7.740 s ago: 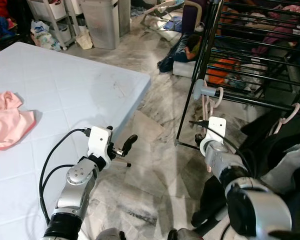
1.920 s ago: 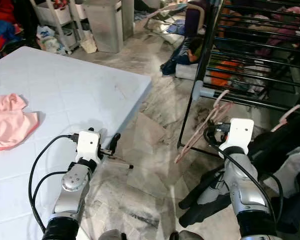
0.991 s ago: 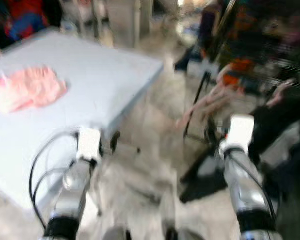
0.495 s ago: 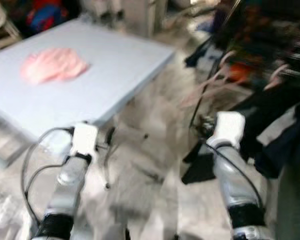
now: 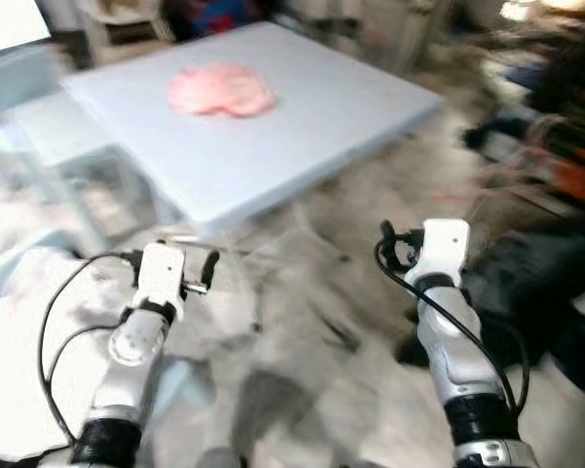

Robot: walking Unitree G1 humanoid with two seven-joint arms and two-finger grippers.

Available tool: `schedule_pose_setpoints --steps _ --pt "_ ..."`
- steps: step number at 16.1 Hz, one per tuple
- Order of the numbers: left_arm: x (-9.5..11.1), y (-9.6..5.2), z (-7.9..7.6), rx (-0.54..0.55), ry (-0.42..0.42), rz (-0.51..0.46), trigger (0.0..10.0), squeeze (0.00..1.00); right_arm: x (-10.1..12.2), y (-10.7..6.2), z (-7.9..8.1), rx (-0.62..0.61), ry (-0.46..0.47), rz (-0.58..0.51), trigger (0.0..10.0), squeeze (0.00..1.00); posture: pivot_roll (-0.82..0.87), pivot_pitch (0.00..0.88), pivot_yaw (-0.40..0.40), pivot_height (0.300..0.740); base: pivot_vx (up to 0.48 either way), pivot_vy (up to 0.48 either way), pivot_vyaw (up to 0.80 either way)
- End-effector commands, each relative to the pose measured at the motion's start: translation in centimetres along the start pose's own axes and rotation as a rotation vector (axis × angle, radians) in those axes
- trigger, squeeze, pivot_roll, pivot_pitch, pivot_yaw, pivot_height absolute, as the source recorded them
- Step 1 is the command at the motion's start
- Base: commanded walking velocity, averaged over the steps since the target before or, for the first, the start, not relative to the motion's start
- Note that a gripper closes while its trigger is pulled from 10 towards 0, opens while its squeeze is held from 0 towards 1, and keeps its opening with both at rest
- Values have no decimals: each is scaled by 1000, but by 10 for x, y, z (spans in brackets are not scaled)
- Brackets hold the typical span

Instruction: Hang hanger

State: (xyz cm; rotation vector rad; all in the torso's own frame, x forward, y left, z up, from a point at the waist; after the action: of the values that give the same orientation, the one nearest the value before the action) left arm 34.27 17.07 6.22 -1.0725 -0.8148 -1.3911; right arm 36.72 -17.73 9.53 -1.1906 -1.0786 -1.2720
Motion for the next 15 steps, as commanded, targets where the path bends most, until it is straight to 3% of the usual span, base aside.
schedule_pose_setpoints --steps 1,10,15 --pt "-2 1 4 17 13 10 10000 0 3 3 3 13 5 -5 10000 0 22 0 2 740 0 0 800" --pt "-16 5 29 143 -7 82 10000 0 3 1 7 50 0 -7 10000 0 13 0 -5 740 0 0 800" --pt "-25 6 51 237 -46 143 10000 0 3 0 10 68 6 -8 10000 0 15 0 -3 740 0 0 800"
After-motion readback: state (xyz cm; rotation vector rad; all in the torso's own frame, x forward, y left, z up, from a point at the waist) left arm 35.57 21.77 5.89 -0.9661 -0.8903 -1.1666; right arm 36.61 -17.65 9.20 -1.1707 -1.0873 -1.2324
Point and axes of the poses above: a point about 5 cm out from each wrist's last joint towards the gripper, its own y axis pointing out of the wrist towards the gripper, its own x axis along the axis of the wrist's last joint, z = x × y, the point moved 6 cm from there along y, pointing out of the wrist towards the gripper, and after that the axes turned 10 degrees about y, right-handed, at the moved point
